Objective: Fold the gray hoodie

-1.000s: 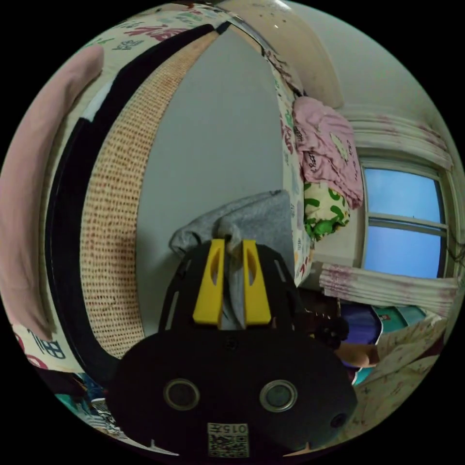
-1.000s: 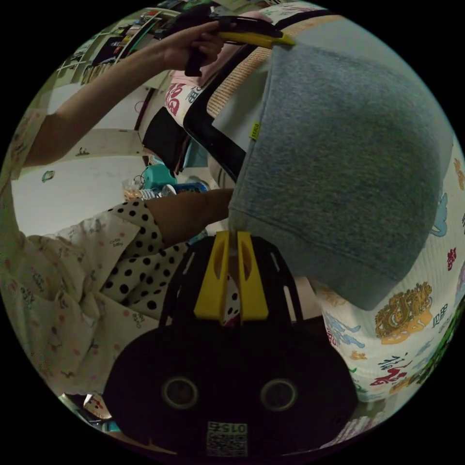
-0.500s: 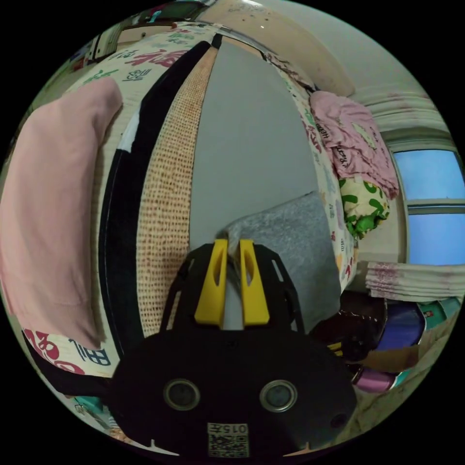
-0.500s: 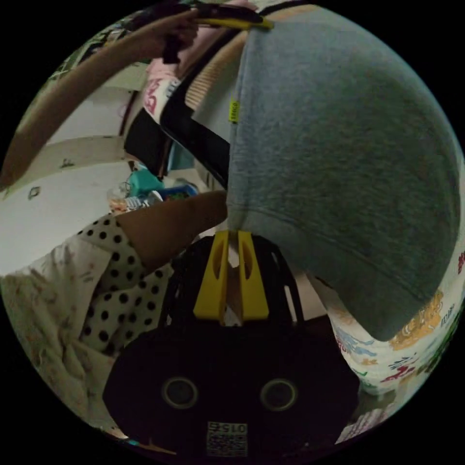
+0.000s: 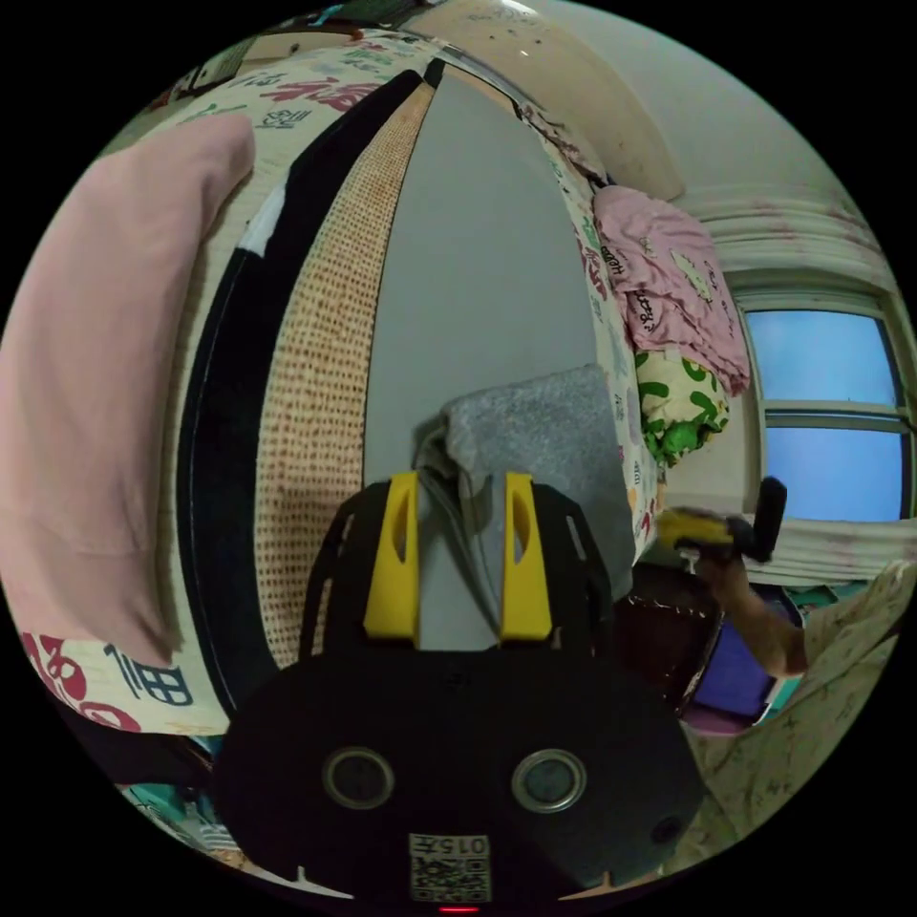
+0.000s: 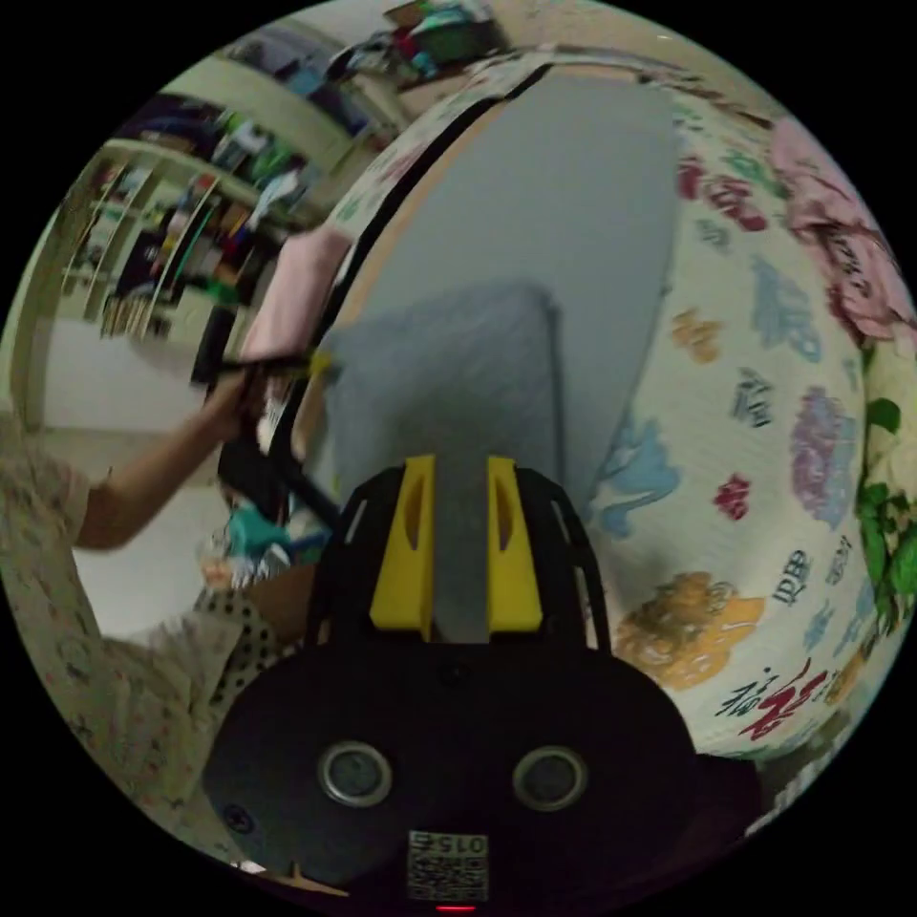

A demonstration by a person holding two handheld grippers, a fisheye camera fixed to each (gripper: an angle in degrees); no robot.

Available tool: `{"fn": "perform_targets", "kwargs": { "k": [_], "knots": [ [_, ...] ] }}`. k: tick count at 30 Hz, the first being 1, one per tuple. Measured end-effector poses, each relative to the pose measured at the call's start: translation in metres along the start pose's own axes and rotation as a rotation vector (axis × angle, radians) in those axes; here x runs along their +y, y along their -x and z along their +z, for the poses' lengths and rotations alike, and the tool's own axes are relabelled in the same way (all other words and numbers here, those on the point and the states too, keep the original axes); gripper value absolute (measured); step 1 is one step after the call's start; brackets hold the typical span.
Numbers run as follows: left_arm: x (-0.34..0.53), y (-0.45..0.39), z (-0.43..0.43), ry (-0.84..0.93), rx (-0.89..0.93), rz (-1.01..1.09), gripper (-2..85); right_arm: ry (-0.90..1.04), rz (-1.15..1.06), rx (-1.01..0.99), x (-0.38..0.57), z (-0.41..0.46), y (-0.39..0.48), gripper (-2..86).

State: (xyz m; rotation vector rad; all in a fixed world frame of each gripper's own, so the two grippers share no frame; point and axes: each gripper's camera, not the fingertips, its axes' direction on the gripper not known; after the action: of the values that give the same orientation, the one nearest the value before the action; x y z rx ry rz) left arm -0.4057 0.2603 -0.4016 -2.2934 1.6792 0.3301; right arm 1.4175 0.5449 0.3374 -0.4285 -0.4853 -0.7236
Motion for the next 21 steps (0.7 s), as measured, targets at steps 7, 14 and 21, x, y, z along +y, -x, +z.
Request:
{"fn": "perform_targets", "kwargs": {
  "k": [7,14,21],
  "knots": [
    [0.040,0.029,-0.001,-0.045,0.095,-0.065,14.9,-0.048,0.167,-0.134,-0.044,0.014,-0.194,13.2],
    [0.068,0.044,-0.014,-0.152,0.064,-0.098,16.0,0.078,0.173,-0.220,-0.048,0.070,-0.328,13.9],
    [0.093,0.080,-0.034,-0.251,0.166,-0.260,11.0,0.178,0.204,-0.204,-0.016,0.108,-0.444,12.3]
  ]
}}
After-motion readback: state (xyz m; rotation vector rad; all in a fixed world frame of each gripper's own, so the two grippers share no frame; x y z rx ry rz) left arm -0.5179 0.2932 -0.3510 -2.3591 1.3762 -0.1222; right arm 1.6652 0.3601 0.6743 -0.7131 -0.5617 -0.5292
